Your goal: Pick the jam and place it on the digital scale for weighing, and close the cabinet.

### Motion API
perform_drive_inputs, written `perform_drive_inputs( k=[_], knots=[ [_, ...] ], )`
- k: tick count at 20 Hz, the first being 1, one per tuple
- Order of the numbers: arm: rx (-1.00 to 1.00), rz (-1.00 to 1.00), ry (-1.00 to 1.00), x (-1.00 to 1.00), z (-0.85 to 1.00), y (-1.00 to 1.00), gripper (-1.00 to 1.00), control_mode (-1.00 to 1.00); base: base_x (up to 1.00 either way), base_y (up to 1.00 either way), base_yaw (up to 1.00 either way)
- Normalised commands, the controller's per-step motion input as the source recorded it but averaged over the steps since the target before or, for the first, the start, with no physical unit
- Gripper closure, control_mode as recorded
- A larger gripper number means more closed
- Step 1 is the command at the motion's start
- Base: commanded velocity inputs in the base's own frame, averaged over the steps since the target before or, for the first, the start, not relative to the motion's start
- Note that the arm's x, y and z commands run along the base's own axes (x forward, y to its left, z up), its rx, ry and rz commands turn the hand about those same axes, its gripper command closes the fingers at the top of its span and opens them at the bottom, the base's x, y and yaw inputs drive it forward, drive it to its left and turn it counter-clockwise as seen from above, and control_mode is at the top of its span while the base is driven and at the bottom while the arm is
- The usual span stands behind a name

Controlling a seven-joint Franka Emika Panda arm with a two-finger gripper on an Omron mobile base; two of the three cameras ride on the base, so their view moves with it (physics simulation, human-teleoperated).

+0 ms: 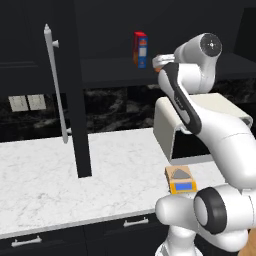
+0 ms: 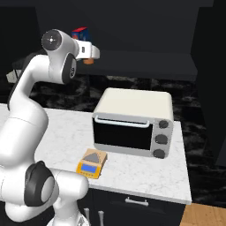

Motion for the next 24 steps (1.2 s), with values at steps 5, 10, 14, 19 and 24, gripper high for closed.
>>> perform_drive_inputs(
  k=[5,10,14,19,24],
  knots=[
    [0.0,0.0,0.0,0.13,0.0,0.0,-1.0,-1.0,0.0,0.0,0.0],
    [0.02,0.01,0.0,0.24,0.0,0.0,-1.0,-1.0,0.0,0.0,0.0],
    [0.07,0.06,0.0,0.49,-0.02,0.1,-1.0,-1.0,0.0,0.0,0.0],
    [0.02,0.03,0.01,0.35,0.0,0.03,-1.0,-1.0,0.0,0.0,0.0],
    [0.0,0.0,0.0,0.19,-0.07,0.0,-1.0,-1.0,0.0,0.0,0.0]
  ],
)
